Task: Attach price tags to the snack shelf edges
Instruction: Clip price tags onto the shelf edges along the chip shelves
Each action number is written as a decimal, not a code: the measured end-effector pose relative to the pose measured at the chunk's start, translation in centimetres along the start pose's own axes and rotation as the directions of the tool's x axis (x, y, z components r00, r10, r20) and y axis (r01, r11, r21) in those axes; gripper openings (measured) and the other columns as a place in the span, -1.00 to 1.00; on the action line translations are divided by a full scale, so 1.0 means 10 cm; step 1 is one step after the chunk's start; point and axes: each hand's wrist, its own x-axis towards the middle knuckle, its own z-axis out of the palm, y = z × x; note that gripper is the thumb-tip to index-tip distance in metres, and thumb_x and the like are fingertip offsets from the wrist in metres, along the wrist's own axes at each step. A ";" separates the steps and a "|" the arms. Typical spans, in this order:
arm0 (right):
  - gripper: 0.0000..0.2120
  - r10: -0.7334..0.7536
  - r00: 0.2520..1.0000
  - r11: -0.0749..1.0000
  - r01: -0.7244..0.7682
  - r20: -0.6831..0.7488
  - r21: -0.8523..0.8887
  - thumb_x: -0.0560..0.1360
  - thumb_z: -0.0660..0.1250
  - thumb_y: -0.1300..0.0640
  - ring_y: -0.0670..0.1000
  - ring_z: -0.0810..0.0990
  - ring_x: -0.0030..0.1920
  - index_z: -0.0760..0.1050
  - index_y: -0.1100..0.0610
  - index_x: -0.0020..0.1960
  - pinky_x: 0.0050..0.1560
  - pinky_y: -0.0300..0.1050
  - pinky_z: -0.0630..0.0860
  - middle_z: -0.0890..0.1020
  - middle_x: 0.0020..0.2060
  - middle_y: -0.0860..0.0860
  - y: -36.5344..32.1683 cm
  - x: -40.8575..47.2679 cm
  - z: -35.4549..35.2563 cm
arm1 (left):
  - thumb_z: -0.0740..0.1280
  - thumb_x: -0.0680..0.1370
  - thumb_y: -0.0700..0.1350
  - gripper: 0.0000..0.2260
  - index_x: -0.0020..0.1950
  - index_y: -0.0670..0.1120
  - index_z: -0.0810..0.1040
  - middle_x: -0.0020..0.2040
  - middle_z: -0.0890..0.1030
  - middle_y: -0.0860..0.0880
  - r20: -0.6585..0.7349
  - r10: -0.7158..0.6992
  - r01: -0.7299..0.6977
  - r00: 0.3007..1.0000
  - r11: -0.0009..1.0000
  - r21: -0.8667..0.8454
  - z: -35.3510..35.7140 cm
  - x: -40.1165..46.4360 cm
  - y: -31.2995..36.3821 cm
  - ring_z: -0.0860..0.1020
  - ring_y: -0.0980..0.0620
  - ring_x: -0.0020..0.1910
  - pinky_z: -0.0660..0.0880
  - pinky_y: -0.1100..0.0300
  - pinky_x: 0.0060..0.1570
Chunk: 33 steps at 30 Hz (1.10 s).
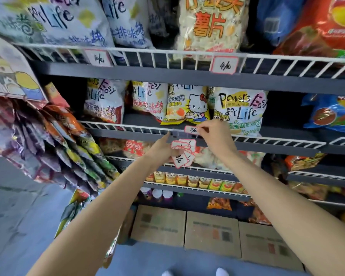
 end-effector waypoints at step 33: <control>-0.83 -0.188 0.980 0.846 0.192 0.059 -0.497 0.46 0.34 0.28 0.12 0.55 -0.02 0.64 0.14 0.01 -0.24 -0.04 0.57 0.61 -0.11 0.08 0.07 0.19 0.48 | 0.38 0.48 -0.19 -0.29 0.53 0.03 0.07 0.47 0.28 -0.11 0.147 0.099 -0.177 0.984 0.597 0.782 -0.43 0.05 0.01 0.38 -0.15 0.33 0.31 0.05 0.27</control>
